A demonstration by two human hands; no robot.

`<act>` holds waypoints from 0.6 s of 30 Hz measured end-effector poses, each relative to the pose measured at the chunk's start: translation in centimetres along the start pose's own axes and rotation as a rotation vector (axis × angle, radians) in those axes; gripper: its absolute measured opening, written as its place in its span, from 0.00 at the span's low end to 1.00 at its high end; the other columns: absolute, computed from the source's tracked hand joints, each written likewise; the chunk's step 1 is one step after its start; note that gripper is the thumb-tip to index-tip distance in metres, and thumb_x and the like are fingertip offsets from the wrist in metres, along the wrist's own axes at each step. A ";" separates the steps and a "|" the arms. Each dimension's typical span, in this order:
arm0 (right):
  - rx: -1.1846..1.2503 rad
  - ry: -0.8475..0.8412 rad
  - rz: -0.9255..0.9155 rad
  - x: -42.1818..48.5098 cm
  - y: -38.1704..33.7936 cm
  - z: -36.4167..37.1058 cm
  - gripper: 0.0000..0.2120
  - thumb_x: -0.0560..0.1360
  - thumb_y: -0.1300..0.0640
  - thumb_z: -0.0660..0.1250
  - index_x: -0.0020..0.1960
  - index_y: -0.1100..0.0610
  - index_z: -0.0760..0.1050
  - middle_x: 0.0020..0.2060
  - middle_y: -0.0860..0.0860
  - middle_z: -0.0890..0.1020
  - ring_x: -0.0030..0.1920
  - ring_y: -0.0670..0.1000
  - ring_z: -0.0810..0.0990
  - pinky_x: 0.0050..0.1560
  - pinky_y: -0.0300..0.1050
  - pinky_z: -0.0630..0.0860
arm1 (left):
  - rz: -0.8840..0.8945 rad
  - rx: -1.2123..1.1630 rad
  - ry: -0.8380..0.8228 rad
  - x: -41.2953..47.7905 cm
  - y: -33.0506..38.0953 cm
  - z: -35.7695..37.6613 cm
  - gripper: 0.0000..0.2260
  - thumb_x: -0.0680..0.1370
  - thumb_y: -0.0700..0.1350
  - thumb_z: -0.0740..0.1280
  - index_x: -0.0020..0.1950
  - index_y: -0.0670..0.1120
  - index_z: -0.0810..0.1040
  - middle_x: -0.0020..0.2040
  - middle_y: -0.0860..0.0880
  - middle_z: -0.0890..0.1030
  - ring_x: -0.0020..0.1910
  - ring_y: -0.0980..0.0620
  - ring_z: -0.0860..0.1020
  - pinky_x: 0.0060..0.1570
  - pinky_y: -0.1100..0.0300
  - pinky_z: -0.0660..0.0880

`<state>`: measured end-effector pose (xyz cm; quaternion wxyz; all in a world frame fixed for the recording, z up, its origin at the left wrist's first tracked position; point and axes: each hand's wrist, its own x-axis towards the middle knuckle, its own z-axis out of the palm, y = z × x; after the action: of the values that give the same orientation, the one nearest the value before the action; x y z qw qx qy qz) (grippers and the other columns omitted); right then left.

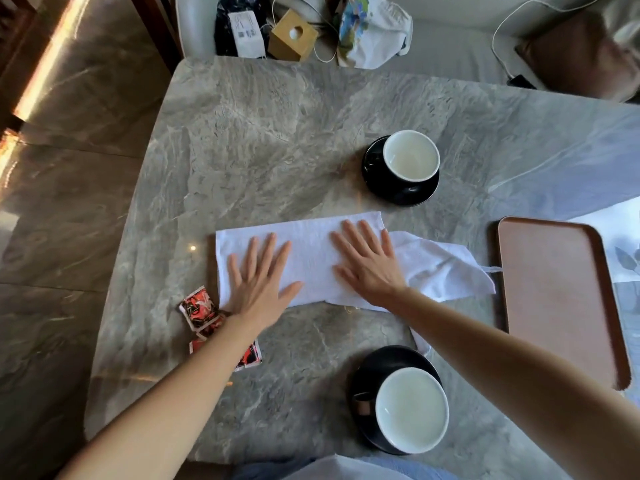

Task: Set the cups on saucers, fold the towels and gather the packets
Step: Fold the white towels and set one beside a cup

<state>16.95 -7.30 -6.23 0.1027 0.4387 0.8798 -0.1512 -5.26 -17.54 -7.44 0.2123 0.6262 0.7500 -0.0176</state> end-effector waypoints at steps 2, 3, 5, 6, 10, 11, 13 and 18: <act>-0.023 0.016 -0.005 0.0 0.4 0.3 0.30 0.78 0.37 0.49 0.77 0.42 0.44 0.78 0.47 0.45 0.78 0.56 0.43 0.73 0.62 0.40 | -0.013 -0.001 0.011 0.2 -0.1 0.3 0.35 0.74 0.69 0.49 0.72 0.61 0.31 0.75 0.56 0.30 0.74 0.51 0.29 0.70 0.39 0.33; -0.034 0.021 -0.004 0.0 0.5 0.4 0.30 0.78 0.36 0.48 0.77 0.42 0.44 0.78 0.47 0.46 0.78 0.56 0.43 0.73 0.63 0.41 | -0.025 0.000 0.012 0.3 -0.1 0.4 0.36 0.73 0.70 0.49 0.72 0.61 0.31 0.74 0.56 0.29 0.74 0.51 0.29 0.70 0.39 0.33; -0.036 0.039 0.011 0.1 0.6 0.5 0.31 0.77 0.35 0.45 0.77 0.42 0.44 0.78 0.47 0.46 0.78 0.56 0.44 0.73 0.63 0.41 | -0.040 -0.004 0.024 0.5 -0.1 0.4 0.38 0.71 0.72 0.49 0.73 0.62 0.32 0.74 0.55 0.28 0.73 0.52 0.27 0.70 0.38 0.33; -0.032 0.045 0.018 0.1 0.5 0.5 0.31 0.76 0.34 0.44 0.77 0.42 0.44 0.78 0.47 0.46 0.78 0.56 0.43 0.74 0.62 0.41 | -0.040 -0.006 0.023 0.6 -0.1 0.3 0.38 0.71 0.72 0.49 0.73 0.62 0.33 0.74 0.55 0.28 0.72 0.53 0.27 0.70 0.38 0.34; 0.006 0.038 0.027 0.1 0.2 0.2 0.31 0.77 0.36 0.47 0.77 0.42 0.43 0.78 0.47 0.44 0.78 0.55 0.41 0.74 0.61 0.38 | -0.052 -0.019 -0.017 0.5 0.4 -0.4 0.35 0.73 0.69 0.52 0.74 0.62 0.38 0.76 0.55 0.33 0.75 0.52 0.32 0.71 0.40 0.37; 0.039 0.036 0.047 0.1 0.0 -0.1 0.31 0.78 0.37 0.49 0.77 0.43 0.44 0.78 0.47 0.44 0.78 0.55 0.41 0.74 0.61 0.37 | -0.067 -0.050 -0.016 0.7 0.7 -0.8 0.34 0.74 0.67 0.54 0.75 0.60 0.42 0.77 0.54 0.37 0.76 0.51 0.36 0.72 0.42 0.39; 0.099 0.072 0.103 0.0 -0.8 -1.0 0.31 0.77 0.41 0.55 0.77 0.46 0.48 0.78 0.50 0.48 0.78 0.55 0.45 0.75 0.60 0.41 | -0.079 -0.212 0.110 1.2 0.8 -2.2 0.28 0.76 0.57 0.61 0.73 0.54 0.59 0.77 0.50 0.54 0.76 0.47 0.53 0.71 0.46 0.51; 0.400 0.044 -0.105 -1.6 -6.3 -3.9 0.14 0.75 0.54 0.62 0.60 0.49 0.74 0.54 0.47 0.80 0.50 0.50 0.80 0.52 0.47 0.75 | -0.146 -0.310 0.352 3.1 -2.3 -5.4 0.18 0.72 0.42 0.66 0.63 0.44 0.73 0.64 0.44 0.73 0.64 0.42 0.69 0.61 0.49 0.65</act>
<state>12.68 -10.67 -0.97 -0.0138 0.4069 0.8561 -0.3182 -9.37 -13.57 -4.15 0.1700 0.5236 0.8125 0.1918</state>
